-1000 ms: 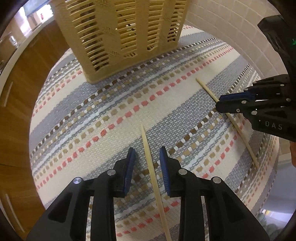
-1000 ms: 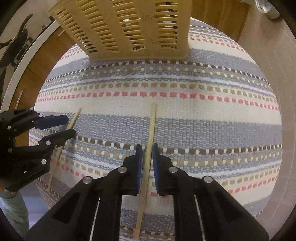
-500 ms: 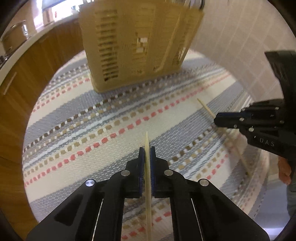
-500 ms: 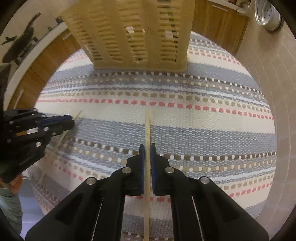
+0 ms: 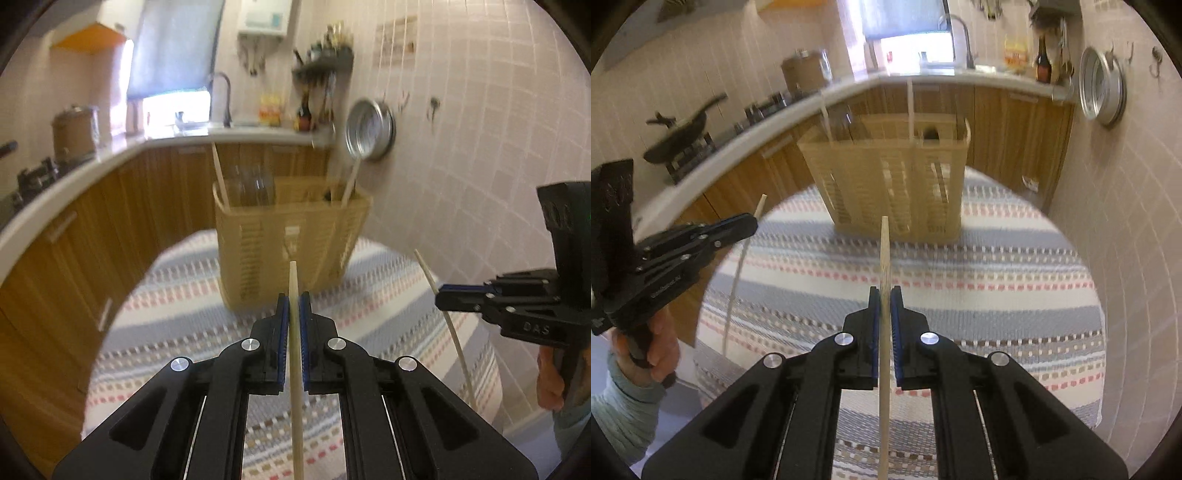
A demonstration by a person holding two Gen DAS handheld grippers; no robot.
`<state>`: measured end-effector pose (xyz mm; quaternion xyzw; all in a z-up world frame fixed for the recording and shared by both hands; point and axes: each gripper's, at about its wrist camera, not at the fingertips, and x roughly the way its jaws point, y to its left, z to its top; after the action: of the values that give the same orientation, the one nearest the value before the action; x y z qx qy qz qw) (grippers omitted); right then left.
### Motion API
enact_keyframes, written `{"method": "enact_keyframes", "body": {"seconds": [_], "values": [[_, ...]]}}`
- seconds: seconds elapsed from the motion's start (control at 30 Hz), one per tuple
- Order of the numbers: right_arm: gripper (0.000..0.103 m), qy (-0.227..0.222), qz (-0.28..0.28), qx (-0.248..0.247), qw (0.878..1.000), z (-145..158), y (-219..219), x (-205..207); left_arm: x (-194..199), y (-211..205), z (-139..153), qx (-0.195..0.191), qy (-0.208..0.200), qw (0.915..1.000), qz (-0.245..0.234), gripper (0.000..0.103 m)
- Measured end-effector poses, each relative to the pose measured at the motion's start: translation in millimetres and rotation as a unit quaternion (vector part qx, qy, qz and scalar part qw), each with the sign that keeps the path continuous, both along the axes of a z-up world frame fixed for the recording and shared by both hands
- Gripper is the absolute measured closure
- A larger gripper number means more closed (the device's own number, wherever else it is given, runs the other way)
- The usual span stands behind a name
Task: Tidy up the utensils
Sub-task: 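Lift both chopsticks over the holder and open both tools to drop them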
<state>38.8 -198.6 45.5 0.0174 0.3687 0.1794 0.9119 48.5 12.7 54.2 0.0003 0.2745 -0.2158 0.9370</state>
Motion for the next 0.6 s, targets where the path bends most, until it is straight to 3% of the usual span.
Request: {"method": "enact_keyframes", "body": {"seconds": [0.13,0.27,0.6], "values": [[0.098,-0.060,-0.005,0.019,0.998,30.1,-4.7,-14.8,-6.1,3.8,17.5,-0.031,-0.048,0.9983,0.009,0.100],[0.098,-0.132,-0.024,0.046,0.990,54.7,-9.2,-21.2,-16.0,5.2,46.9,-0.063,-0.118,0.9907,0.022,0.100],[0.098,-0.234,-0.084,0.102,0.963,82.6,-16.7,23.7,12.3,-2.3,89.1,-0.110,-0.207,0.9710,0.046,0.100]]}}
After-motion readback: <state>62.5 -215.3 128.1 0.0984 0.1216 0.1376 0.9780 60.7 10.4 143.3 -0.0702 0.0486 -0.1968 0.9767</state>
